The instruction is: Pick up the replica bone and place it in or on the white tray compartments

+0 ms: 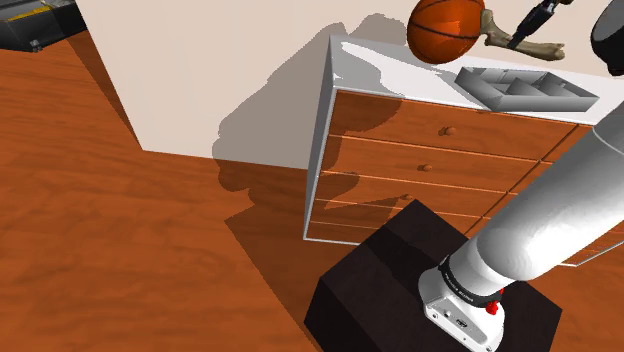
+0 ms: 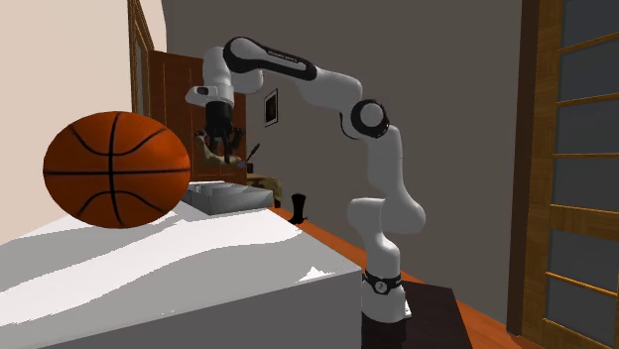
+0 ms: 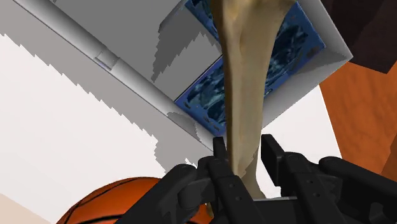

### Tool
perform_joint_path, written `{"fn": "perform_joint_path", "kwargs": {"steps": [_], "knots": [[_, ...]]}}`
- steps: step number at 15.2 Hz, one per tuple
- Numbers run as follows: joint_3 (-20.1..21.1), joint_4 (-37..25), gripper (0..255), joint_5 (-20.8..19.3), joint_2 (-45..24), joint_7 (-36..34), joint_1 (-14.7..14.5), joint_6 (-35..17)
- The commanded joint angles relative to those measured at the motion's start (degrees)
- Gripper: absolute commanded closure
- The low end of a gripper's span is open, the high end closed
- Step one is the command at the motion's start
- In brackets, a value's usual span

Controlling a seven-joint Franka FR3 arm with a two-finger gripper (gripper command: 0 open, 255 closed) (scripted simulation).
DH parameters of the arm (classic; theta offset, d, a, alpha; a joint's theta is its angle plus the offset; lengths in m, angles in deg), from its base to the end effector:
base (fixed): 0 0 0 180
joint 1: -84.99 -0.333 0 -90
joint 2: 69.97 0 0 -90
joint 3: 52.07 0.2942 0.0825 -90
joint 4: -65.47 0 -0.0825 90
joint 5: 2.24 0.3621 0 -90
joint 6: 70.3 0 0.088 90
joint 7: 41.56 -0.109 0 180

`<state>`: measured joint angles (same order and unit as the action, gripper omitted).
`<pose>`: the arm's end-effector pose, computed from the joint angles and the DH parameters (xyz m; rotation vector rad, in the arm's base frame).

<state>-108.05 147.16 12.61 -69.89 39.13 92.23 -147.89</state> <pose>0.2572 -0.4392 0.6507 -2.9312 -0.5212 -0.3320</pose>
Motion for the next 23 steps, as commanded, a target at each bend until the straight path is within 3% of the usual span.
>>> {"fn": "perform_joint_path", "kwargs": {"steps": [1,4,8,9,16,23], "knots": [[-2.2,-1.9,255,2.0,-2.5,4.2,2.3,1.6],[-5.1,-6.4,255,6.7,-8.5,11.1,8.0,5.0],[-6.2,-14.3,255,13.8,-17.2,19.5,19.4,10.4],[-5.7,-15.2,255,14.3,-17.9,20.1,20.9,10.9],[-6.6,-4.8,255,9.9,-13.5,19.9,14.8,3.1],[-7.0,2.6,255,7.3,-10.7,19.7,11.4,-3.0]]}}
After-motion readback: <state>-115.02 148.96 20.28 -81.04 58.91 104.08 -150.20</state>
